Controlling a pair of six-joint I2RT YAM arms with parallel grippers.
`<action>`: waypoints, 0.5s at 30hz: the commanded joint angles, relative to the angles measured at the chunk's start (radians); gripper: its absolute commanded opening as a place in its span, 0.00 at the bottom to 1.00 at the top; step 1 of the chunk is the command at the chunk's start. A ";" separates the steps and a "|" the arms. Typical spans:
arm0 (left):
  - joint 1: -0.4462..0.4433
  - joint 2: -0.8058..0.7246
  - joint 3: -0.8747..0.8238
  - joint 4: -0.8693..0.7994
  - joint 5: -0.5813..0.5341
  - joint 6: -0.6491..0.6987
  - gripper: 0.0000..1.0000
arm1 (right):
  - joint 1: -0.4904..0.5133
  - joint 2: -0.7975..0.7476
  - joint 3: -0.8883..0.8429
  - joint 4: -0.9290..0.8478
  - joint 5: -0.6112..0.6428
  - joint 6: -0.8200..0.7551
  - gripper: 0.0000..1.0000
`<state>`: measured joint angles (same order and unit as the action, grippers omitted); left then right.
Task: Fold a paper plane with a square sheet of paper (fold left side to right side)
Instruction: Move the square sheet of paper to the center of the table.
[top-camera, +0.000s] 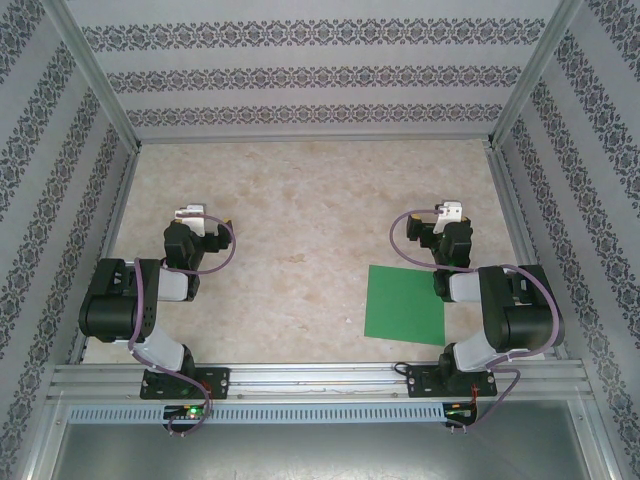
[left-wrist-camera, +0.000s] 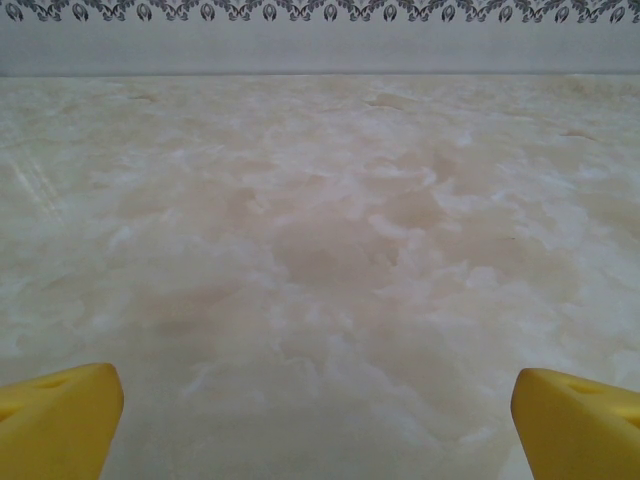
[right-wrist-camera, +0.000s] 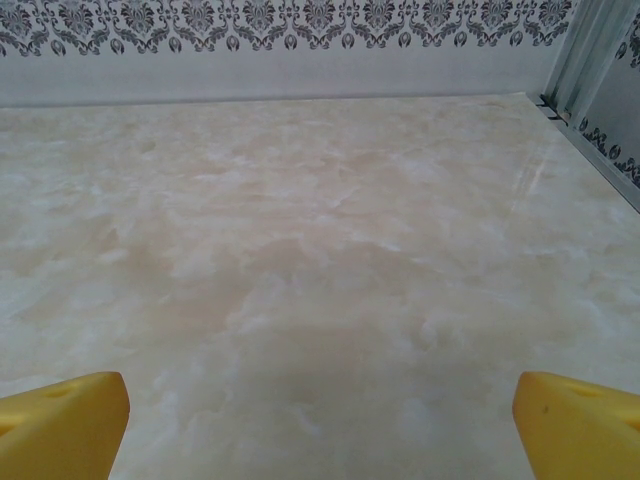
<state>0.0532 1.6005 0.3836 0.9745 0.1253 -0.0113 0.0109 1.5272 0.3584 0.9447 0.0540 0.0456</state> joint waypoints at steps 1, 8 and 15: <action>-0.006 -0.007 -0.005 -0.008 -0.021 -0.013 0.99 | 0.001 0.003 0.016 0.007 -0.025 -0.009 0.98; -0.006 -0.208 -0.024 -0.135 -0.080 -0.031 0.99 | -0.009 -0.192 0.058 -0.259 -0.021 0.028 0.98; -0.006 -0.526 0.159 -0.765 -0.068 -0.308 0.99 | -0.009 -0.419 0.231 -0.898 -0.227 0.295 0.98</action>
<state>0.0525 1.1301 0.4660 0.5407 0.0483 -0.1535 0.0063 1.1477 0.5354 0.3744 -0.0387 0.1932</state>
